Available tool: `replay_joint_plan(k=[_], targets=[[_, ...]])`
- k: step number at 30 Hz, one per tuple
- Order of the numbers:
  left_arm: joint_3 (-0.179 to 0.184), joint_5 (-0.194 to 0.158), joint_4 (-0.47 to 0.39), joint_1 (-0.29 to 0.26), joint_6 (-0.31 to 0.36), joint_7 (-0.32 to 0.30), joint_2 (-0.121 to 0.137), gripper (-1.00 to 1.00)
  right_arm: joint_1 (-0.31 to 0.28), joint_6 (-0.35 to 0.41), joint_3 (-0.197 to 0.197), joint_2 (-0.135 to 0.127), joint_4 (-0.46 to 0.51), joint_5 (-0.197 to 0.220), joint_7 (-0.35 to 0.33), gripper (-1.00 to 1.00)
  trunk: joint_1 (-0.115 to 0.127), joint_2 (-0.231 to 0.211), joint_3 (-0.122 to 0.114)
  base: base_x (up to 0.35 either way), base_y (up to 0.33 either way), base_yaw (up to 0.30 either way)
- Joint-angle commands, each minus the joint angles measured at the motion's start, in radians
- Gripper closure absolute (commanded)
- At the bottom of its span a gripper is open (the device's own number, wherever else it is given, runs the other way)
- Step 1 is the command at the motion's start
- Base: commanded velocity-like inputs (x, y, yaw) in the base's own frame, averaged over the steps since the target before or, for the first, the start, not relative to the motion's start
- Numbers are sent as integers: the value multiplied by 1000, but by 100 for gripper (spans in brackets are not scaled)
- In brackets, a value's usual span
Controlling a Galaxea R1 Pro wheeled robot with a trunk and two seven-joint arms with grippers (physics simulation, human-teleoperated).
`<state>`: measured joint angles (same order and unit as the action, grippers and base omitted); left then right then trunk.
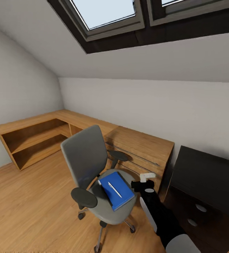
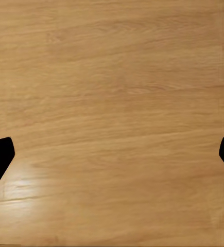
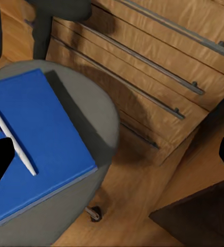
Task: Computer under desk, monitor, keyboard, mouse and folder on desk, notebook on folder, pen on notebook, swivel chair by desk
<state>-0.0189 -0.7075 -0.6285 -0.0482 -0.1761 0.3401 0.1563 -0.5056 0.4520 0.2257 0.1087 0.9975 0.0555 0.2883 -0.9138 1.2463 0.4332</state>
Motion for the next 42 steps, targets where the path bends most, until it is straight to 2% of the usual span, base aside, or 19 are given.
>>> replay_joint_plan(k=[1,9,16,17,21,26,34,42], targets=[[3,-10,0,0,-5,2,0,-100,-1,5,6,1,0,6,8,-100,0,1,2,0,0,261],[9,-3,0,0,-5,2,-2,-100,-1,4,13,4,-2,6,8,-100,0,1,8,41,0,260],[39,19,0,-1,-6,4,-3,-100,2,4,24,5,-9,6,7,-100,0,1,13,237,0,259],[54,25,0,-1,-6,4,-2,-100,3,4,36,5,-13,6,6,-100,0,1,14,311,0,242],[61,27,0,-1,-6,3,-2,-100,4,3,71,5,-21,6,4,-100,0,1,17,274,0,193],[62,28,0,0,-6,3,-1,-100,4,2,107,4,-31,6,2,-100,0,1,18,104,0,65],[62,28,0,-1,-6,2,-1,-100,4,1,119,2,-44,4,-1,-100,0,1,18,17,0,11],[64,29,-8,0,-6,-1,-1,-100,4,-8,153,-4,-50,3,-5,-100,0,1,18,1,0,1]])
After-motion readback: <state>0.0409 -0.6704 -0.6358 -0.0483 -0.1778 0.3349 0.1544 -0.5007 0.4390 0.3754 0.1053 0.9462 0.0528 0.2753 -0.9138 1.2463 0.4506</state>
